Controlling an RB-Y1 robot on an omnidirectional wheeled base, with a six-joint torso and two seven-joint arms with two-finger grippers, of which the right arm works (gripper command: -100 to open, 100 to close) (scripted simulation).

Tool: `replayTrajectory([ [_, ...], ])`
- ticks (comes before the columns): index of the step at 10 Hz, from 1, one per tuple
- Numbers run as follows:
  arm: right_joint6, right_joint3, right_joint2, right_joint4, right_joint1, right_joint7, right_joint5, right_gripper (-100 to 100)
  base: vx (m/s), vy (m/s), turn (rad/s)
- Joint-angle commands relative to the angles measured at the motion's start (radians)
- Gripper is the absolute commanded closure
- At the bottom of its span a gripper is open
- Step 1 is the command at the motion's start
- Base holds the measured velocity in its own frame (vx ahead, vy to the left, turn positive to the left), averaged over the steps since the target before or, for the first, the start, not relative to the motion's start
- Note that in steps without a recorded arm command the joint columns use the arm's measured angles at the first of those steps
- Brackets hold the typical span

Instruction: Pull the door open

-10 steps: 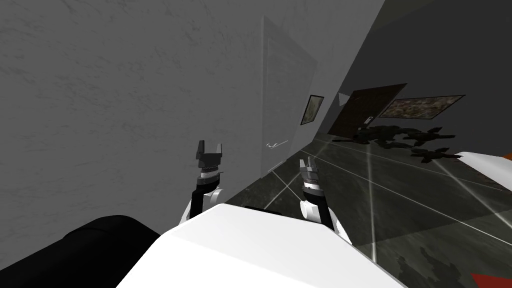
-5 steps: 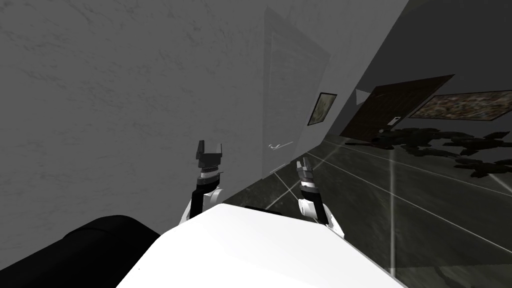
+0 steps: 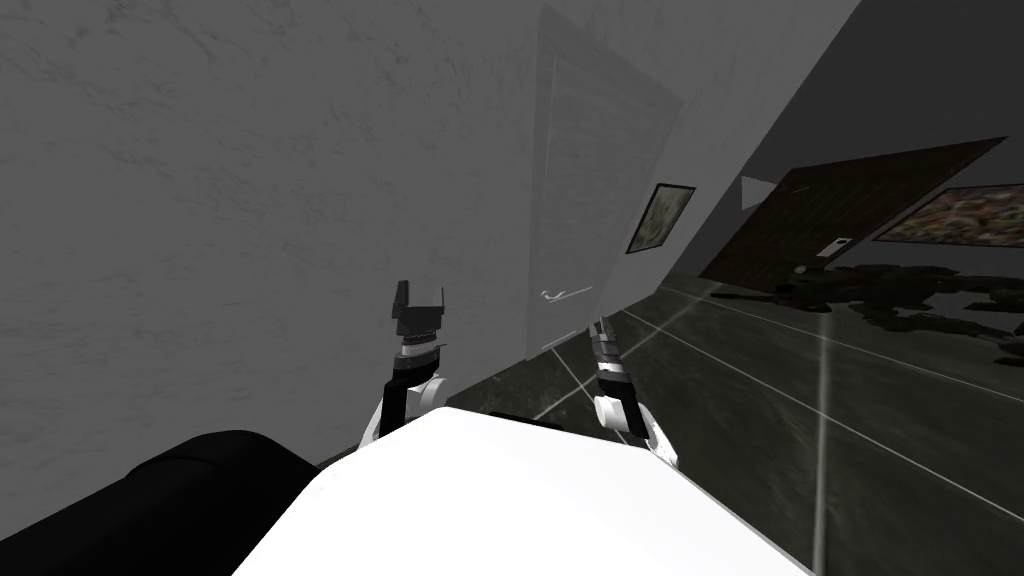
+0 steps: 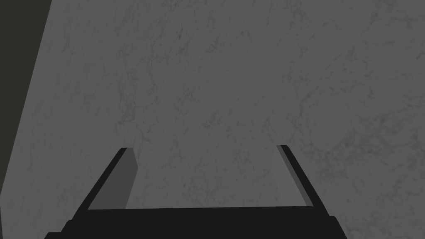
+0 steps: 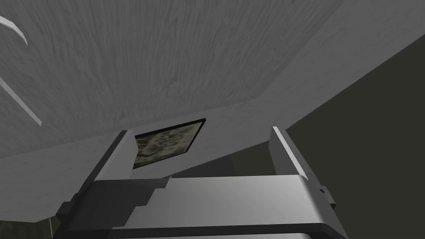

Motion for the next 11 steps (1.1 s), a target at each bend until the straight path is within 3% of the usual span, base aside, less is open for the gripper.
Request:
replayTrajectory([
  [1, -0.002, 0.0, -0.01, 0.05, -0.029, -0.007, 0.0, -100, 0.045, -0.078, 0.193],
  [2, -0.002, 0.0, -0.01, 0.064, -0.029, -0.007, 0.0, -100, 0.033, -0.077, 0.094],
  [3, -0.004, 0.0, -0.015, 0.106, -0.049, -0.011, 0.0, -100, 0.032, -0.092, 0.139],
  [4, -0.004, 0.0, -0.015, 0.107, -0.049, -0.011, 0.0, -100, 0.017, -0.062, 0.078],
  [7, -0.009, 0.001, -0.026, 0.185, -0.089, -0.018, 0.001, -100, 0.018, -0.052, 0.106],
  [8, -0.009, 0.001, -0.026, 0.191, -0.089, -0.018, 0.001, -100, 0.031, -0.054, 0.082],
  [11, -0.016, 0.002, -0.042, 0.299, -0.149, -0.029, 0.002, -100, 0.037, -0.088, 0.179],
])
